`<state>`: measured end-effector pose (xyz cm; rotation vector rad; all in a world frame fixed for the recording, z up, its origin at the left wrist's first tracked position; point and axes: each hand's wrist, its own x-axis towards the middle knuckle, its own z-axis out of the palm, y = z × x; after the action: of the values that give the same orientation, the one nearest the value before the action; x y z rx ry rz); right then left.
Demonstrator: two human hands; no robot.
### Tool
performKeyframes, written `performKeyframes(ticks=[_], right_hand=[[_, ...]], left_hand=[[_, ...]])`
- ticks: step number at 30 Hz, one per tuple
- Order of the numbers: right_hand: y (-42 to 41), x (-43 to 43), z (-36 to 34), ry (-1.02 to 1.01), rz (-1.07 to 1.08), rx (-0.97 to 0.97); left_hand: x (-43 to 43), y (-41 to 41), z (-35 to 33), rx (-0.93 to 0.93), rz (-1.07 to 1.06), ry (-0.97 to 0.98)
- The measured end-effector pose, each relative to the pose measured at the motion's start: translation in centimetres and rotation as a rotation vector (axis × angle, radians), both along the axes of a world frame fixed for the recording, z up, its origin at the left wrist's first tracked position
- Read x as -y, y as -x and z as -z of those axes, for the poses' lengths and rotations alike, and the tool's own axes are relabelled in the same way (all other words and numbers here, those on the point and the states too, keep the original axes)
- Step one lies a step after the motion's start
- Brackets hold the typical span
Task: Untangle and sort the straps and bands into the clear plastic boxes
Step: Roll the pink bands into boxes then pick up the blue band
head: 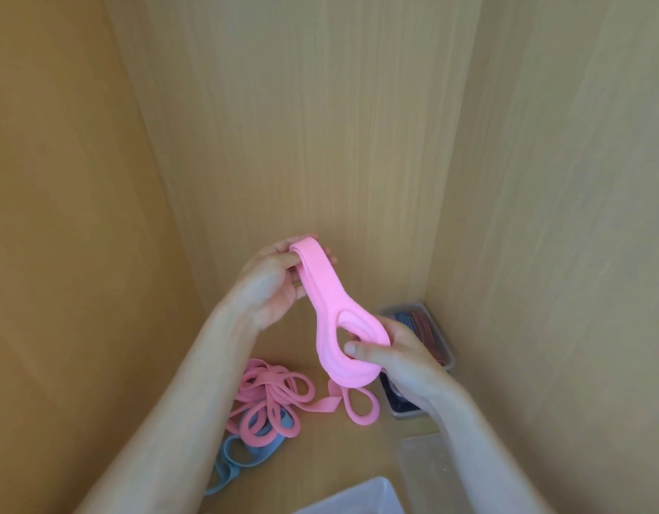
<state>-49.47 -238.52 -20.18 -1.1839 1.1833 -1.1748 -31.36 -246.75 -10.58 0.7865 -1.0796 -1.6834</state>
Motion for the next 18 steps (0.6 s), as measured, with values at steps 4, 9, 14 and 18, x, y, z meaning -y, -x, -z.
performKeyframes(ticks=[4,9,14,18], right_hand=[[0.0,0.1,0.4,-0.040,0.012,0.011],[0.0,0.1,0.3,-0.089,0.011,0.137],[0.1,0.0,0.2,-0.139,-0.059,0.267],[0.2,-0.5,0.2,-0.149,-0.057,0.311]], left_hand=[[-0.3,0.4,-0.1,0.005,0.013,0.009],[-0.6,0.9,-0.6,0.053,0.022,0.057],[-0.6,1.1,-0.8,0.061,0.024,0.069],[-0.2,0.7,-0.2,0.025,-0.004,0.020]])
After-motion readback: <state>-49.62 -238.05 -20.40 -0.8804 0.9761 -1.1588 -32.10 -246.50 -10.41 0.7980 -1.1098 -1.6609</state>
